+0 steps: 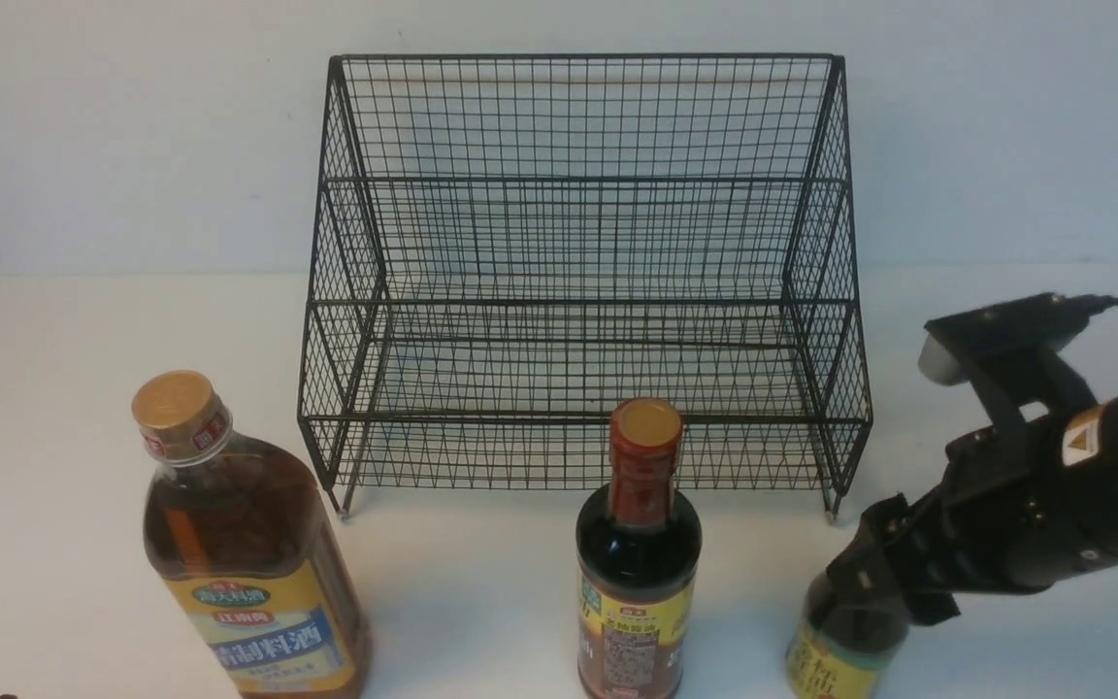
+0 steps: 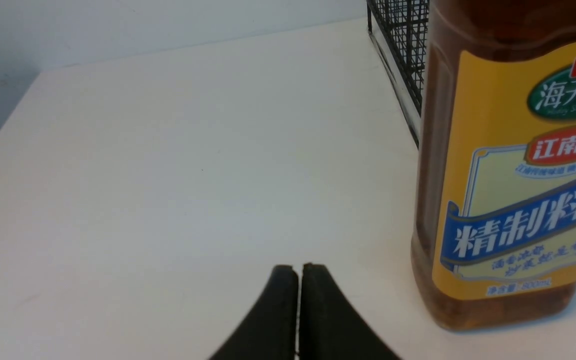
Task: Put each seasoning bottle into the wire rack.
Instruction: Use the right arm to grab the condiment bottle closest to it, then use the right arm to put the condiment bottle back on the shelf
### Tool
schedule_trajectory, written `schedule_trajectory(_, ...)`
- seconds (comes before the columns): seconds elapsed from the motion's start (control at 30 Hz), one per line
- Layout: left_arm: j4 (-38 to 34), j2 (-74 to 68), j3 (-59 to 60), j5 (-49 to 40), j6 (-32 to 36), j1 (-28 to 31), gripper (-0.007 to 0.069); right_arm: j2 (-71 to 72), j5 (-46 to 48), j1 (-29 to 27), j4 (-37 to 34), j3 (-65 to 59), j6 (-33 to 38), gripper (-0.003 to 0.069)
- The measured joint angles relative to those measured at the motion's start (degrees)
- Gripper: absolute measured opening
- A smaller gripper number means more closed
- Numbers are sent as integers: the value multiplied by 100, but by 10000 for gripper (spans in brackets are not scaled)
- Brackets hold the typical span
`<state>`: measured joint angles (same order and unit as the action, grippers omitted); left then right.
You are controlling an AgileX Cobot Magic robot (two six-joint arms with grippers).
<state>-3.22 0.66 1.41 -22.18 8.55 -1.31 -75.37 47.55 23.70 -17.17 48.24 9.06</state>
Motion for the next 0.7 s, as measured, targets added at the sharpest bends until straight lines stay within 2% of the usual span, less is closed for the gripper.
schedule_trajectory(0.07, 0, 0, 0, 0, 0, 0, -8, -24, 59, 0, 15, 12, -6, 328)
schedule_trajectory(0.13, 0, 0, 0, 0, 0, 0, -8, 11, 129, 0, 65, 57, -6, 300)
schedule_trajectory(0.4, 0, 0, 0, 0, 0, 0, -8, 600, 1115, 0, 180, 311, -6, 301)
schedule_trajectory(0.53, 0, 0, 0, 0, 0, 0, -8, 1104, 2179, 0, 442, 1013, -6, 301)
schedule_trajectory(0.7, 0, 0, 0, 0, 0, 0, -8, 1327, 2591, 0, 609, 1877, -6, 301)
